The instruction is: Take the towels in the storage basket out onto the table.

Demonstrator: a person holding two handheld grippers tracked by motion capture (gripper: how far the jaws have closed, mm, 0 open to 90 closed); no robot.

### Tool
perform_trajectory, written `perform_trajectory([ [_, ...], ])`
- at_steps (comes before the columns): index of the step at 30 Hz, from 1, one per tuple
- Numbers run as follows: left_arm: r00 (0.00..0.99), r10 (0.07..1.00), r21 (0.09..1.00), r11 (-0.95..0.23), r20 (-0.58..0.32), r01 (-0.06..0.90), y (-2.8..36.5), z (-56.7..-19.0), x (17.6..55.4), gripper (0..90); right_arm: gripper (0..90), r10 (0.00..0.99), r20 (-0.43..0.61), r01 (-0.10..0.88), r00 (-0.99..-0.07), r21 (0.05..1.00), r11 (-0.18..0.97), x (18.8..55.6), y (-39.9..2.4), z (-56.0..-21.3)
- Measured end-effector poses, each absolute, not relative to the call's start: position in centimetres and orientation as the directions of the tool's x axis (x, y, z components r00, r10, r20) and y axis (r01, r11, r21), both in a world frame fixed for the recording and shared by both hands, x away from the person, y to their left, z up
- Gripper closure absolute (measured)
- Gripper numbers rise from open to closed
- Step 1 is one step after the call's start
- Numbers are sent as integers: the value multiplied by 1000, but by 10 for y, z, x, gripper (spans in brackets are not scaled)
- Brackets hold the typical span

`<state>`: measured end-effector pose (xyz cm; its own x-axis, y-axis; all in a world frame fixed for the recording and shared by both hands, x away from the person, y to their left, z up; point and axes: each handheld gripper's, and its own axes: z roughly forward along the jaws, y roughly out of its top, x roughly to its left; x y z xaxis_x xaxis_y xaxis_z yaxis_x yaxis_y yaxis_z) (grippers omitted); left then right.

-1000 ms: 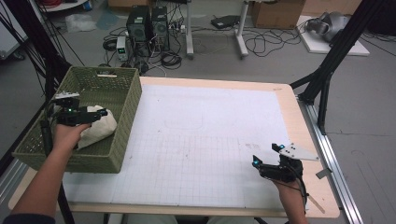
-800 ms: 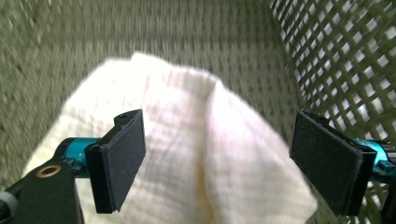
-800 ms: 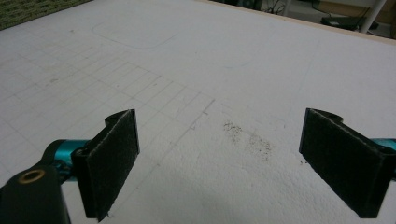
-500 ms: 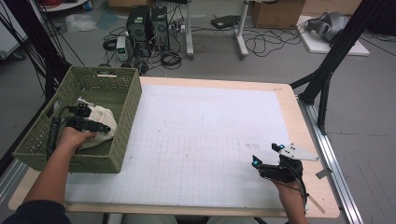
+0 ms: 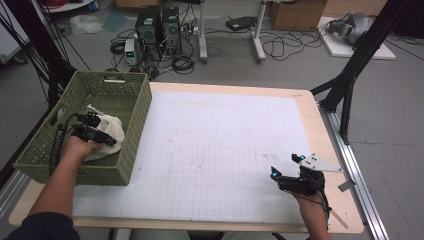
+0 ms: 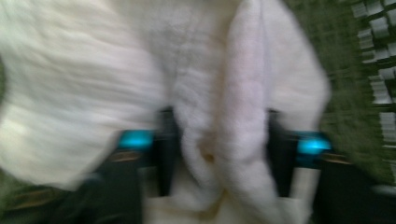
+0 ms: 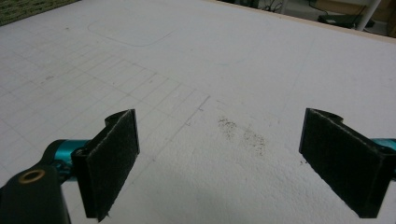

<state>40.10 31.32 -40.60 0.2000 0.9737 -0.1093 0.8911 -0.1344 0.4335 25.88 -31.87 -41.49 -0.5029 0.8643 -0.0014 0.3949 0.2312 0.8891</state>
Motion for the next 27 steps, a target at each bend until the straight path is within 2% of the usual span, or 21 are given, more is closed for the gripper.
perform_trajectory([
  [1, 204, 972, 439, -135, -115, 889, 313, -405, 401, 666, 114, 865, -1, 395, -502, 889, 230, 259, -319, -415],
  [4, 195, 974, 456, -121, -117, 882, 314, -402, 400, 708, 114, 867, 1, 401, -498, 887, 229, 259, -319, -415],
  [12, 134, 982, 609, -26, -133, 792, 323, -386, 392, 712, 115, 869, 1, 401, -495, 887, 228, 258, -321, -416],
  [18, 135, 983, 704, -6, -127, 710, 325, -375, 385, 716, 114, 869, -3, 400, -495, 887, 230, 258, -321, -416],
  [22, 125, 983, 776, 26, -135, 630, 329, -367, 379, 717, 115, 869, 3, 405, -495, 886, 227, 258, -320, -416],
  [27, 146, 978, 885, 65, -148, 462, 331, -354, 366, 716, 114, 870, 2, 403, -494, 887, 226, 258, -321, -416],
])
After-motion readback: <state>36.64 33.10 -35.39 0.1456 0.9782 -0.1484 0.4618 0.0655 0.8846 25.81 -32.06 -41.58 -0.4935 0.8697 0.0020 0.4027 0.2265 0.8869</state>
